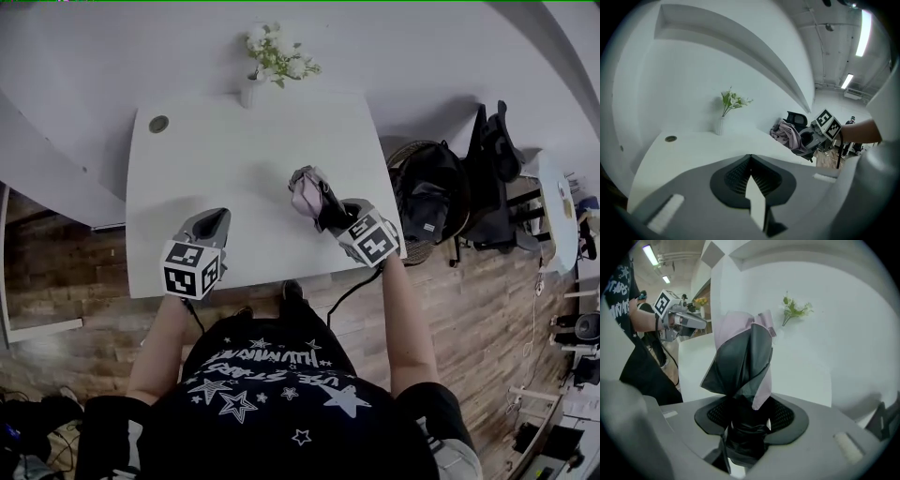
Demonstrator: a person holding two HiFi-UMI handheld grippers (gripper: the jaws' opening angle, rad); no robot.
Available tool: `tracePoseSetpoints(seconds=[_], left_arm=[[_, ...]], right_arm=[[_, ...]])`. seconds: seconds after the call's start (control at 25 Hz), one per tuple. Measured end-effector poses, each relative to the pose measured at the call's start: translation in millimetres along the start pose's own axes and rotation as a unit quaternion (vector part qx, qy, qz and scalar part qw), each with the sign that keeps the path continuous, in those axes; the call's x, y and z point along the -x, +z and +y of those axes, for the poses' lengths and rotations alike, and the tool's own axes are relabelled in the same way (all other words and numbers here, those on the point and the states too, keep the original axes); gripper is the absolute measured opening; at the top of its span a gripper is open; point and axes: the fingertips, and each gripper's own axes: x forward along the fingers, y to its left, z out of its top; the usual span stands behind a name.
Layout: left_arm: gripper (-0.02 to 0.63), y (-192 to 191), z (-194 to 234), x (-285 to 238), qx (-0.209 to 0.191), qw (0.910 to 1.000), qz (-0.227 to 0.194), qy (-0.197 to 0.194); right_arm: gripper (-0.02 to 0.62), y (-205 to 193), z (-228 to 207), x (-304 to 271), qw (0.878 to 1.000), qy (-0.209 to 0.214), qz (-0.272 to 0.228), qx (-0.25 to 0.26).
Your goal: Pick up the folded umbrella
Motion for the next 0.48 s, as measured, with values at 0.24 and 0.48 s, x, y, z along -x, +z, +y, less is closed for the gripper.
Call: tracePoseSetpoints(seconds=[0.24,0.48], left_arm=[[0.003,4.7,1.8,4.9,-0.017,0.9990,-0.004,-0.042],[0.003,7.3,-12.6,8.8,-0.039,0.9944,-0.008,-0.097]], right_arm=[[0.225,12.3,26.9,10.2,0.994,-0.028,-0.051,-0.097],[0.227,15.9,50.2,28.1,0.966,-0.052,-0.118,-0.222]])
